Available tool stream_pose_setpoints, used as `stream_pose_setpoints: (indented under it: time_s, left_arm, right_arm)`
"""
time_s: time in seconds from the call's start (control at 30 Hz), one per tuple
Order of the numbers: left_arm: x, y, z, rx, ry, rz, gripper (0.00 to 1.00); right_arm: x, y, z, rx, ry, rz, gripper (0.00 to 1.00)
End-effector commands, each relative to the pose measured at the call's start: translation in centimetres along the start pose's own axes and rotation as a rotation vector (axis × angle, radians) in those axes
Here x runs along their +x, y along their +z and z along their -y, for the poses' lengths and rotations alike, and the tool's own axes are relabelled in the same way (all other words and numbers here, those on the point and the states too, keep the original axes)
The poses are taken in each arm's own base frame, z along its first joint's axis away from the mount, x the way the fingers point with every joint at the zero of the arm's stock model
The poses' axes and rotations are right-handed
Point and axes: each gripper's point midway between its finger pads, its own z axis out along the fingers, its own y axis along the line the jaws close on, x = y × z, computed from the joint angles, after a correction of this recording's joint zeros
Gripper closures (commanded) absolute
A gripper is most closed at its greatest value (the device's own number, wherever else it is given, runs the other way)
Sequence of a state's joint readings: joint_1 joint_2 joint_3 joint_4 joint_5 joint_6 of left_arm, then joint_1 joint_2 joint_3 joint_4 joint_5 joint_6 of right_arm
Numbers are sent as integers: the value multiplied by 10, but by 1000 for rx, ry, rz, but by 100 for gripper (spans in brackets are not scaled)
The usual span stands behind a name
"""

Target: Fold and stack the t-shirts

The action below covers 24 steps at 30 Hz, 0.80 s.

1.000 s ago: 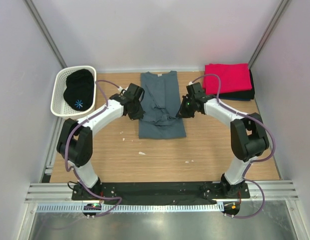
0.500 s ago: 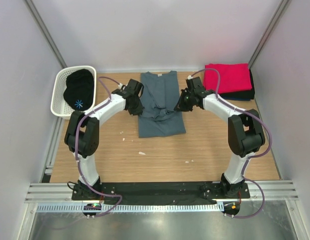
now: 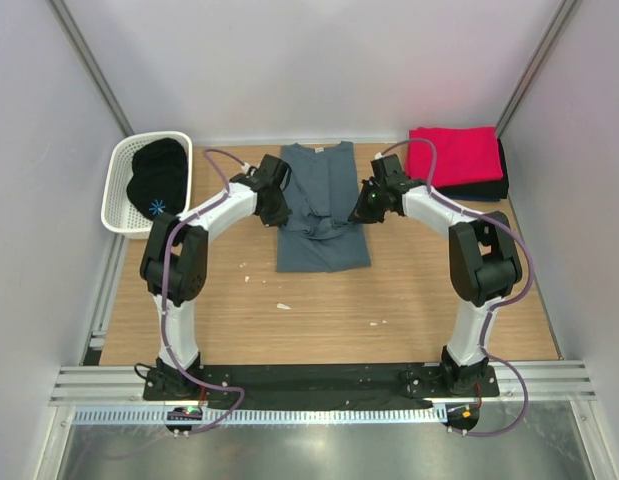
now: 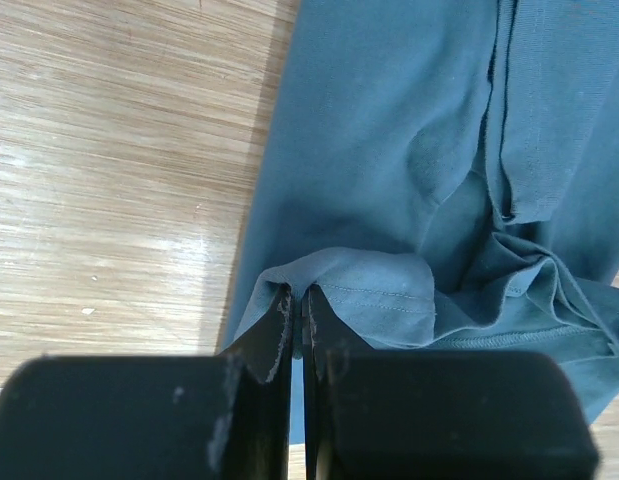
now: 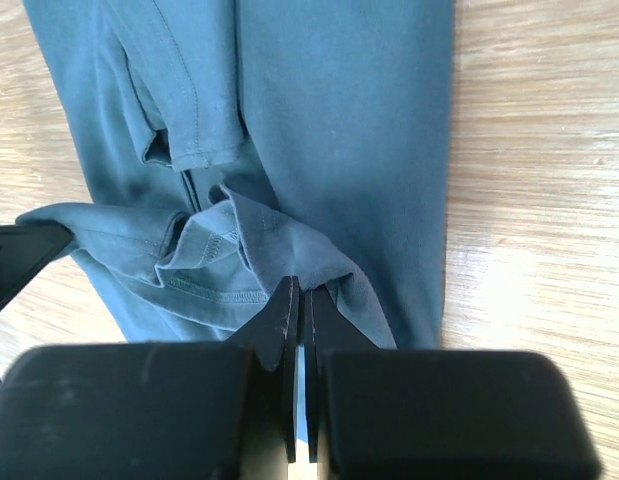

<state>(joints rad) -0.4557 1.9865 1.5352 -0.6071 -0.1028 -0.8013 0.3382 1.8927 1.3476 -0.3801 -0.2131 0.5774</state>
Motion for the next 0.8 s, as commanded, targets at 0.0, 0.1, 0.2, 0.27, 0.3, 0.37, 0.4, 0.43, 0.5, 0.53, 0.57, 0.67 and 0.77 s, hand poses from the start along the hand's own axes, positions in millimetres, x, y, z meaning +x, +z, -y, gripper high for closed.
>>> stream_pose_setpoints:
  time_s: [0.0,0.1,0.2,0.27,0.3,0.37,0.4,0.43,0.5,0.53,0.57,0.67,0.77]
  left_arm:
    - [-21,-9,10,31,10,55,100]
    - [-24,-17,15,55,12,59,100]
    - [-25,-29,17,75,7,68,100]
    - [-27,-35,17,79,3,79,100]
    - [-28,-39,18,85,2,87,100]
    - [-31,-43,18,87,3,99,100]
    - [-34,-45,19,91,2,108,100]
    - [-35,-46,20,92,2,111,100]
    - [-37,-48,23,101,-1,116,100]
    - [-37,-49,23,104,-2,115,100]
    - [-38,-49,23,104,1,117,100]
    - [-41,-47,23,95,7,129,100]
    - [-45,-39,23,81,14,128,100]
  right_arm:
    - [-28,-14,-21,-64,-33,79,99]
    - [-30,-22,-29,-89,-38,82,99]
    - [-31,-32,-37,-124,-37,90,99]
    - [-35,-39,-43,-143,-43,109,99]
    - [-36,-42,-43,-143,-43,114,99]
    - [-37,-47,-47,-152,-50,121,99]
    - [-39,-48,-49,-155,-51,128,99]
    - [-40,-49,-48,-154,-53,131,99]
    - [-42,-53,-50,-152,-56,136,99]
    - [-43,-55,-50,-153,-58,142,99]
    - [-43,-55,-50,-151,-61,146,99]
    - [-48,-54,-49,-141,-71,162,99]
    - [-51,-44,-43,-122,-74,158,99]
